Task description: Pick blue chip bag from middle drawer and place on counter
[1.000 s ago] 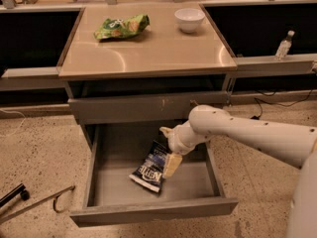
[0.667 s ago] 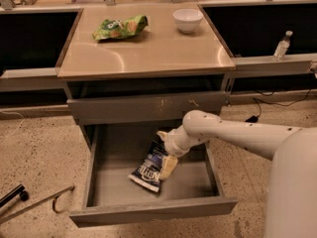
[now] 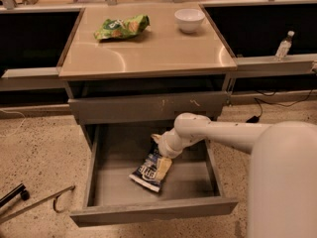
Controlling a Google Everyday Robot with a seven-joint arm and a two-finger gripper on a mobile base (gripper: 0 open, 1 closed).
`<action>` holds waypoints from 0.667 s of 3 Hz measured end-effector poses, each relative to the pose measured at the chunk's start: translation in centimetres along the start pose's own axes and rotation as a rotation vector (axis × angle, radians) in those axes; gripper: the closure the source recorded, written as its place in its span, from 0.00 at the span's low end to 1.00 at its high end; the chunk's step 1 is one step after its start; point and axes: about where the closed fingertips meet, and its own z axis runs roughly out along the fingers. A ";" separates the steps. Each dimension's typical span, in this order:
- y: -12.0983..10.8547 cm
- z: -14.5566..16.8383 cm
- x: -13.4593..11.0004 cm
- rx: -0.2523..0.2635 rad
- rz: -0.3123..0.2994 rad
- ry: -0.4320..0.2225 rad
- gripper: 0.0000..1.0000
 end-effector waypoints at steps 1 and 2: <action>-0.9 3.8 0.4 -0.016 -0.025 0.009 0.00; -1.5 7.1 1.1 -0.037 -0.029 0.010 0.00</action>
Offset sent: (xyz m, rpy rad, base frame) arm 0.0378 0.0407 -0.0980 -0.0225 0.0281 0.0533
